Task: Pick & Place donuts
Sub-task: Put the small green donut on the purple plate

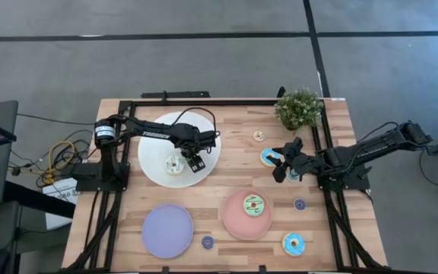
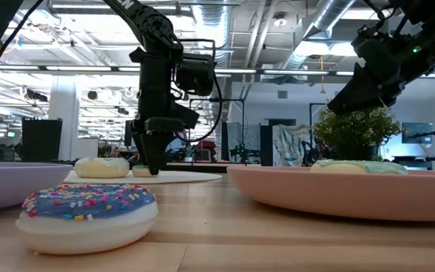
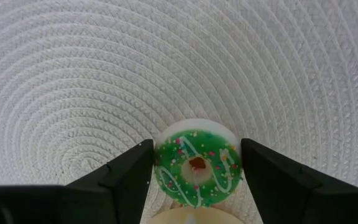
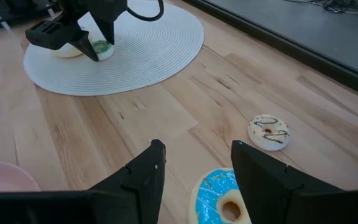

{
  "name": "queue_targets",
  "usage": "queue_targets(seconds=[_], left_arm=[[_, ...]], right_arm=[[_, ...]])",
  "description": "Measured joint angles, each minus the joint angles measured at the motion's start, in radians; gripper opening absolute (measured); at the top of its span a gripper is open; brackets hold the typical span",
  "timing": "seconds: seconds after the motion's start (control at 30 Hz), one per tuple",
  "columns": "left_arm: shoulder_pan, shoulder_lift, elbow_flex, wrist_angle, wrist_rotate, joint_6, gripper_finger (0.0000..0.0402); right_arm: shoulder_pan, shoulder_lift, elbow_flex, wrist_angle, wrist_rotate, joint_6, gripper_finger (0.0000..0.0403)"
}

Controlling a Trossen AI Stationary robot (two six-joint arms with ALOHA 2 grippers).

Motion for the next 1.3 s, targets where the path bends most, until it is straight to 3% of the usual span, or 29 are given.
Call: queue_targets(seconds=[0.63, 0.97, 1.3], left_arm=[[0.000, 0.000, 0.000, -0.010, 0.000, -0.013, 0.0232], [0.000, 0.000, 0.000, -0.011, 0.000, -0.014, 0.0180], [-0.013, -0.015, 0.047, -0.093, -0.003, -0.026, 0.0174]], right_arm=[[0.000, 0.000, 0.000, 0.000, 0.000, 0.000, 0.0173], [0.000, 0.000, 0.000, 0.000, 0.001, 0.000, 0.0173], [0.000, 0.000, 0.000, 0.000, 0.001, 0.000, 0.0173]])
